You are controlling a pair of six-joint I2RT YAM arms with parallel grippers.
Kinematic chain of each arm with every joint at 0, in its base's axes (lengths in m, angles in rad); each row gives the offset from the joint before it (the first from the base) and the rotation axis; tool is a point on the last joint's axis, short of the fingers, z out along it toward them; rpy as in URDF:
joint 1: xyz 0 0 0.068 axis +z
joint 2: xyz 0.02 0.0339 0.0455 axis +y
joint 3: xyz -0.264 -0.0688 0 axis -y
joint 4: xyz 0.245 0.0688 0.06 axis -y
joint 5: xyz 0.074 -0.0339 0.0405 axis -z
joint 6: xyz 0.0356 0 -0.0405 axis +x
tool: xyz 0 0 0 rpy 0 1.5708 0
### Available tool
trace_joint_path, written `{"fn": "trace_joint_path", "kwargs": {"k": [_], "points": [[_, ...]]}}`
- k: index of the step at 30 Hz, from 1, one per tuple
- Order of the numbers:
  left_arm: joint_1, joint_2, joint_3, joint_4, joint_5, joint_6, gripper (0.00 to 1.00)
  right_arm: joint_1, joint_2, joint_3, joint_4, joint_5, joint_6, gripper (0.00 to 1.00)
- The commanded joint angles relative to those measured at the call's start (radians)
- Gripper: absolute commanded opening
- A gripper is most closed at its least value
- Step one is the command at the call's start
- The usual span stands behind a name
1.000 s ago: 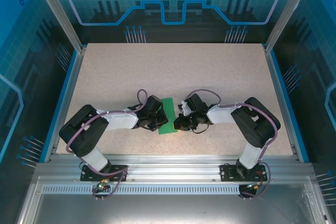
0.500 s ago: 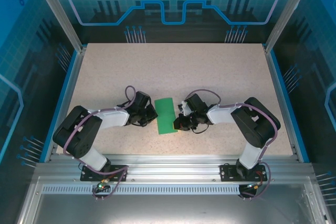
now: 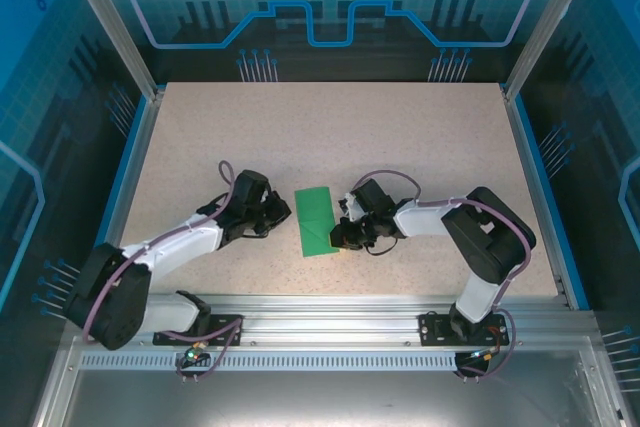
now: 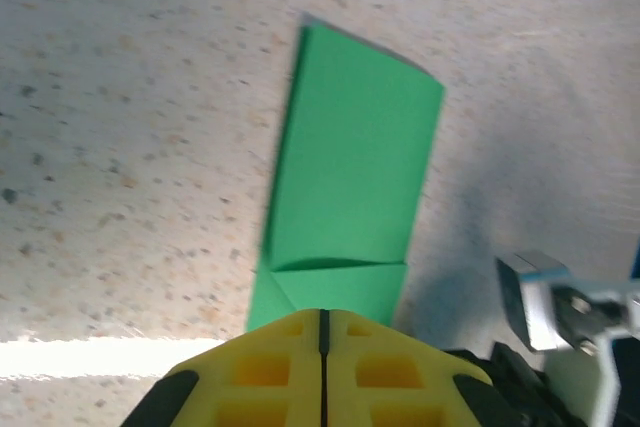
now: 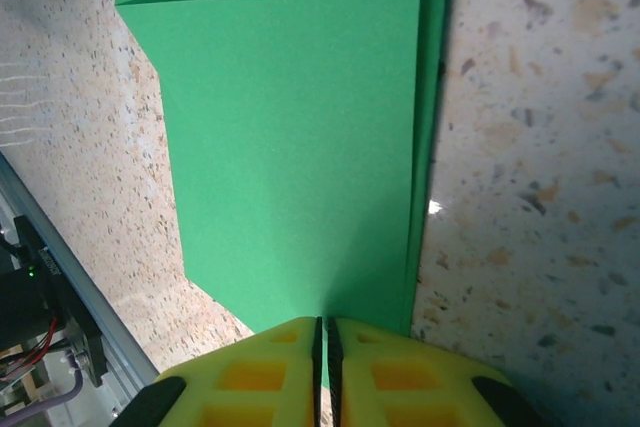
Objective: Fold a paper plane with a square sheet of paper (pick it up from the middle)
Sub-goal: Fold the triangle a second time at the center of the table.
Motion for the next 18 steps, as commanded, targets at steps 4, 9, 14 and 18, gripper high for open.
{"fn": "trace_joint_path", "kwargs": {"k": [4, 9, 14, 18], "points": [[-0.088, 0.039, 0.041, -0.010, 0.049, 0.031, 0.10, 0.027, -0.028, 0.016, -0.122, 0.058, -0.009, 0.16], [-0.146, 0.182, 0.095, 0.034, 0.062, 0.035, 0.09, 0.027, -0.043, 0.024, -0.147, 0.069, -0.018, 0.18], [-0.161, 0.311, 0.124, 0.064, 0.075, 0.024, 0.07, 0.029, -0.067, 0.023, -0.166, 0.076, -0.024, 0.20], [-0.160, 0.368, 0.124, 0.069, 0.070, 0.018, 0.06, 0.029, -0.105, 0.018, -0.173, 0.078, -0.026, 0.23]]}}
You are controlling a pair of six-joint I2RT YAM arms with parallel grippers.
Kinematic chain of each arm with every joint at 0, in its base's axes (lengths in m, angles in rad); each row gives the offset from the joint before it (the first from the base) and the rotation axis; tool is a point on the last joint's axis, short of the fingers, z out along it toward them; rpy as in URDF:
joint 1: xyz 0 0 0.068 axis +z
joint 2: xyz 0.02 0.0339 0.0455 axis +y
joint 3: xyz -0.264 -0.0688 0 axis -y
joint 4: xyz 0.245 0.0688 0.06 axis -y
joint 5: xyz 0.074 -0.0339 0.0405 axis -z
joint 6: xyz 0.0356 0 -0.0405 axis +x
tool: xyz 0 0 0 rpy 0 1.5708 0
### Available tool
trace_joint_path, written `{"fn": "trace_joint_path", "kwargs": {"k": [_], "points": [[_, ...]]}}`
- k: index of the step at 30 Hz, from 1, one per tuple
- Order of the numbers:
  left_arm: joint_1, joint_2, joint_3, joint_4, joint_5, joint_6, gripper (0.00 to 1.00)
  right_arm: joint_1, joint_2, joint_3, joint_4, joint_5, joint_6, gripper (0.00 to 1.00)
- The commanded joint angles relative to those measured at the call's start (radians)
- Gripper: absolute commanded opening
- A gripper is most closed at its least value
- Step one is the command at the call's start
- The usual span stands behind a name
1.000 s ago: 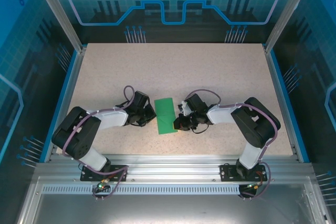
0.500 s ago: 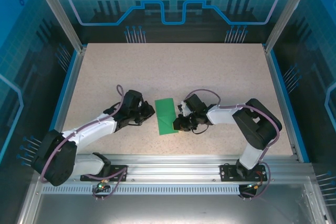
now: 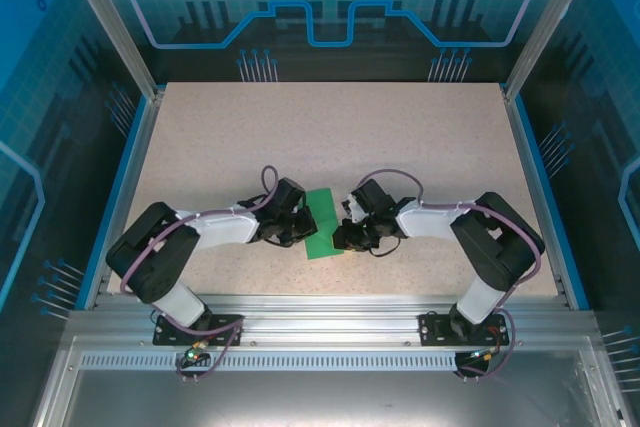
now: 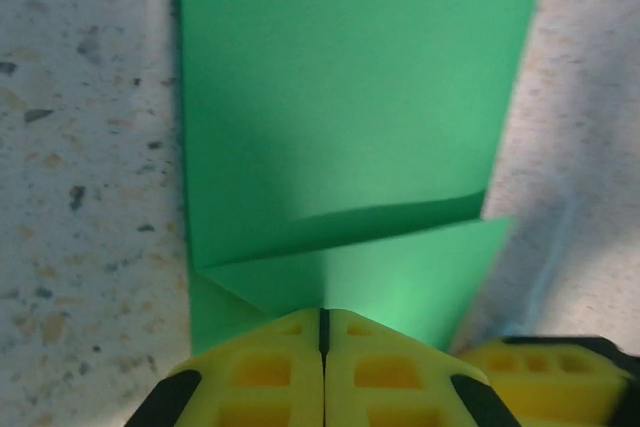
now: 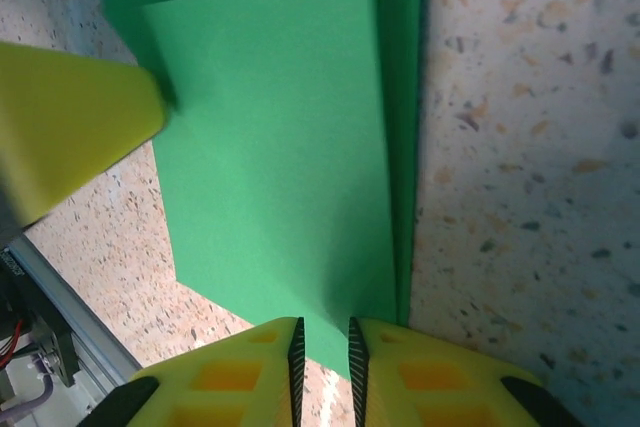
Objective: Fold a paper plane with a square sheet of paper (pick it up from the middle)
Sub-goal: Fold the triangle a second time at the center of the table, then turn over the paper at the center of the table.
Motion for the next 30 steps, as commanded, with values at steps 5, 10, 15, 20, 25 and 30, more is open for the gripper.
{"fn": "trace_joint_path", "kwargs": {"k": [5, 10, 15, 20, 25, 30], "points": [[-0.007, 0.023, 0.008, 0.010, 0.010, 0.015, 0.06, -0.002, -0.100, 0.013, -0.089, 0.039, -0.035, 0.34], [-0.006, 0.008, 0.001, 0.012, 0.016, 0.019, 0.06, -0.051, -0.099, 0.016, -0.098, 0.036, -0.050, 0.40], [-0.007, 0.006, 0.015, -0.002, 0.017, 0.029, 0.07, -0.064, -0.053, 0.046, -0.101, 0.031, -0.064, 0.44], [-0.007, 0.006, 0.027, -0.018, 0.016, 0.036, 0.07, -0.066, 0.002, 0.083, -0.093, 0.010, -0.078, 0.44], [-0.006, -0.001, 0.029, -0.027, 0.014, 0.037, 0.07, -0.066, 0.044, 0.111, -0.095, 0.000, -0.086, 0.44], [-0.005, -0.019, 0.016, -0.033, 0.014, 0.041, 0.07, -0.064, 0.073, 0.112, -0.091, -0.002, -0.081, 0.44]]}}
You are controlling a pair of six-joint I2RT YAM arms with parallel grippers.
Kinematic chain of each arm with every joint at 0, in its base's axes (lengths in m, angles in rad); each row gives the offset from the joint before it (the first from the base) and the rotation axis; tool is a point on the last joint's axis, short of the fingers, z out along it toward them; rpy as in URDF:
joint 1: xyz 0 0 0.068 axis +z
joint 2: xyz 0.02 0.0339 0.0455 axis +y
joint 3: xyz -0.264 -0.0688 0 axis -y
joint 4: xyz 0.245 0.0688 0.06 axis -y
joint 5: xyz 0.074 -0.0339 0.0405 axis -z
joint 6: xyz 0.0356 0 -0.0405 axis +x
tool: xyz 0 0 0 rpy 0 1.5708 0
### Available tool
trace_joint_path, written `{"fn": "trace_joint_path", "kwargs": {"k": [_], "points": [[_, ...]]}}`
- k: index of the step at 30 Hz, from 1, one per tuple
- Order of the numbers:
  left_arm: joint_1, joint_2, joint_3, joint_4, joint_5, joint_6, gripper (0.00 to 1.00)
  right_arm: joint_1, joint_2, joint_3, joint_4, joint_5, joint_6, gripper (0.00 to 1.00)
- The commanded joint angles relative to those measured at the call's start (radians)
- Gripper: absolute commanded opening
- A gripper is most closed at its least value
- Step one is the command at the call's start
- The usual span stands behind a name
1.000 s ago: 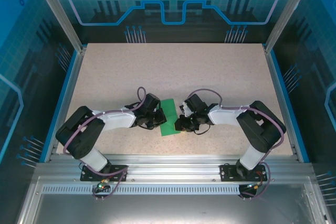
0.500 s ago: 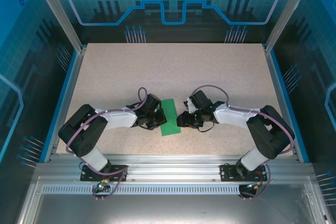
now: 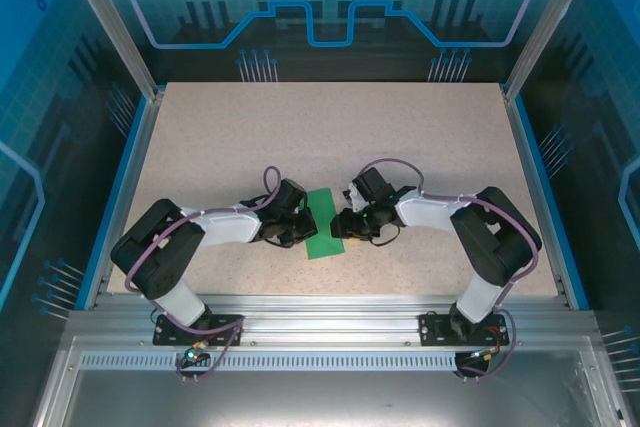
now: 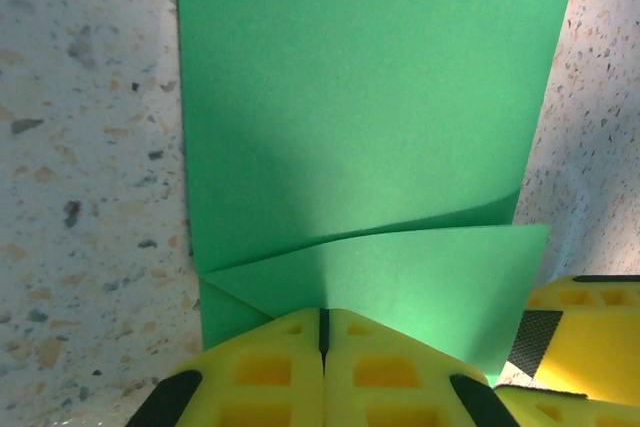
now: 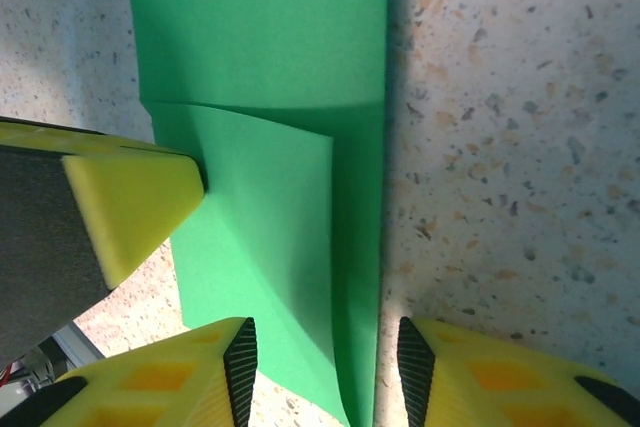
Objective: Fold a paper plane with a square sheet of paper (pick it up from the middle)
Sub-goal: Turn over the paper at the center of the table.
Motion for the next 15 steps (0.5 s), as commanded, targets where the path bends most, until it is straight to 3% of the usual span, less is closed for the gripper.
{"fn": "trace_joint_path", "kwargs": {"k": [1, 8, 15], "points": [[-0.006, -0.031, 0.010, -0.037, 0.011, 0.021, 0.07, -0.014, 0.029, 0.014, -0.013, -0.024, -0.012, 0.44], [-0.006, -0.032, 0.008, -0.034, 0.012, 0.020, 0.07, 0.010, 0.028, 0.002, 0.036, -0.081, -0.001, 0.34], [-0.005, -0.034, 0.009, -0.036, 0.012, 0.016, 0.07, 0.014, 0.017, -0.025, 0.071, -0.083, 0.018, 0.33]]}}
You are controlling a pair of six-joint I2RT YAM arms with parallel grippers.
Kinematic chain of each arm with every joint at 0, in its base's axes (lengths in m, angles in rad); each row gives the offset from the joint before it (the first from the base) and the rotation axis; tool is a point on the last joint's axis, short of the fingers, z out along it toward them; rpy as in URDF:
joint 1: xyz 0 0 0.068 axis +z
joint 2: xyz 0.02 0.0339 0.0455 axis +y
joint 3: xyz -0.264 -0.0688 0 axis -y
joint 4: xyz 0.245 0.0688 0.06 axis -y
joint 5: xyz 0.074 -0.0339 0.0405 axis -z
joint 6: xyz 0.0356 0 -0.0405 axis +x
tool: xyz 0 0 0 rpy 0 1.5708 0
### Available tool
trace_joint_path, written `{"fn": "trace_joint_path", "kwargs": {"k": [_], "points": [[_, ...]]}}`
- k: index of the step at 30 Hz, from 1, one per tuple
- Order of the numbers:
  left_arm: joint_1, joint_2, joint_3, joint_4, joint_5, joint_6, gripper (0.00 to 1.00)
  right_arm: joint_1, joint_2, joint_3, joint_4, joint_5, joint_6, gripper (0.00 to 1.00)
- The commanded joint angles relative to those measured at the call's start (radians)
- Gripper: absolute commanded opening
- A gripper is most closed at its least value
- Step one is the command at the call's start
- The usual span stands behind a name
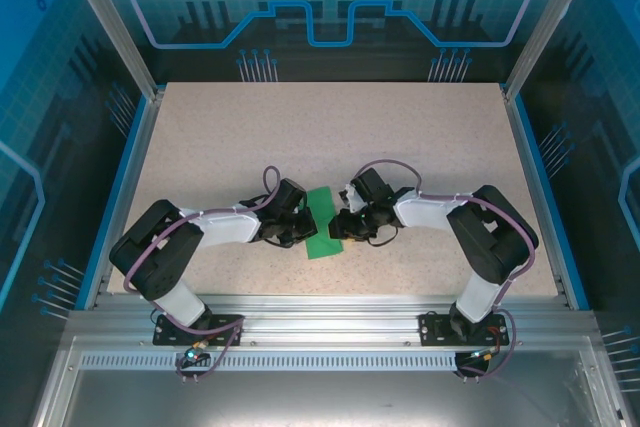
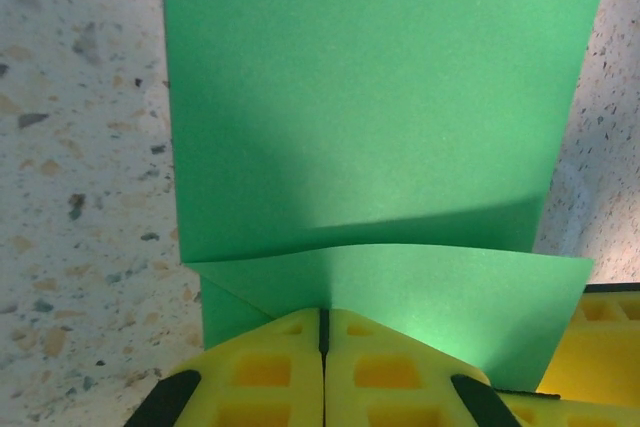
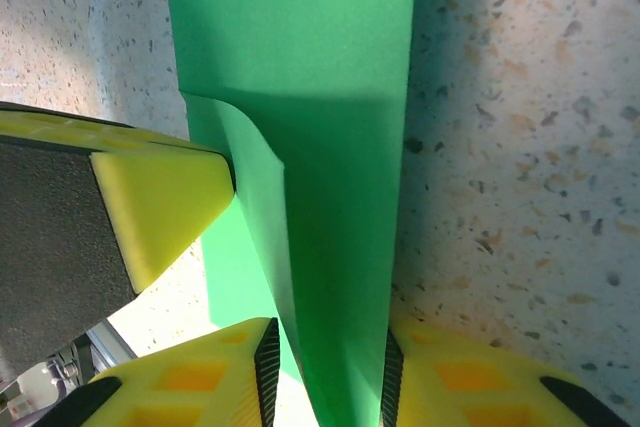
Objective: Fold a paper plane with a square sheet of paper (pick it up from the middle)
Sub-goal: Turn over the paper at the center of the table.
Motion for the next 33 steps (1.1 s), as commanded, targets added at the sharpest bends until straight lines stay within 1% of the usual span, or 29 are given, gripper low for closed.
{"fn": "trace_joint_path", "kwargs": {"k": [1, 3, 4, 7, 11, 14, 15, 17, 20, 21, 23, 25, 27, 28, 31, 33], "points": [[-0.006, -0.031, 0.006, -0.028, 0.011, 0.014, 0.07, 0.005, 0.001, -0.022, 0.025, -0.029, 0.015, 0.33], [-0.006, -0.036, 0.003, -0.029, 0.011, 0.013, 0.07, 0.000, -0.003, -0.028, 0.034, -0.036, 0.016, 0.33], [-0.005, -0.039, 0.001, -0.028, 0.010, 0.013, 0.07, -0.002, -0.005, -0.032, 0.039, -0.040, 0.017, 0.32], [-0.007, -0.048, -0.002, -0.029, 0.010, 0.012, 0.07, -0.009, -0.007, -0.034, 0.047, -0.054, 0.015, 0.22], [-0.007, -0.074, -0.004, -0.027, 0.012, 0.006, 0.09, -0.012, -0.028, -0.035, 0.038, -0.056, 0.008, 0.14], [-0.006, -0.127, -0.017, -0.022, 0.009, -0.001, 0.12, -0.015, -0.076, -0.032, -0.010, -0.032, -0.010, 0.08], [-0.006, -0.157, -0.025, -0.024, -0.002, -0.006, 0.13, -0.016, -0.102, -0.028, -0.040, -0.014, -0.019, 0.05], [-0.005, -0.224, -0.044, -0.035, -0.034, -0.014, 0.14, -0.016, -0.166, -0.017, -0.120, 0.043, -0.044, 0.04], [-0.006, -0.337, -0.070, -0.091, -0.101, -0.015, 0.17, -0.014, -0.279, 0.028, -0.327, 0.213, -0.102, 0.03], [-0.005, -0.379, -0.076, -0.114, -0.121, -0.013, 0.19, -0.011, -0.319, 0.074, -0.414, 0.293, -0.119, 0.03], [-0.004, -0.443, -0.090, -0.162, -0.165, -0.014, 0.23, 0.008, -0.379, 0.141, -0.592, 0.481, -0.143, 0.04], [-0.004, -0.515, -0.109, -0.202, -0.206, -0.017, 0.25, 0.052, -0.410, 0.229, -0.785, 0.734, -0.139, 0.05], [0.000, -0.569, -0.130, -0.228, -0.244, -0.030, 0.28, 0.102, -0.403, 0.310, -0.954, 0.954, -0.094, 0.05], [0.003, -0.597, -0.141, -0.240, -0.264, -0.040, 0.29, 0.123, -0.388, 0.342, -1.039, 1.034, -0.066, 0.05], [0.005, -0.662, -0.171, -0.273, -0.318, -0.074, 0.31, 0.190, -0.309, 0.408, -1.185, 1.162, 0.019, 0.04], [0.007, -0.698, -0.183, -0.300, -0.356, -0.098, 0.31, 0.239, -0.227, 0.435, -1.220, 1.192, 0.062, 0.05]]}}
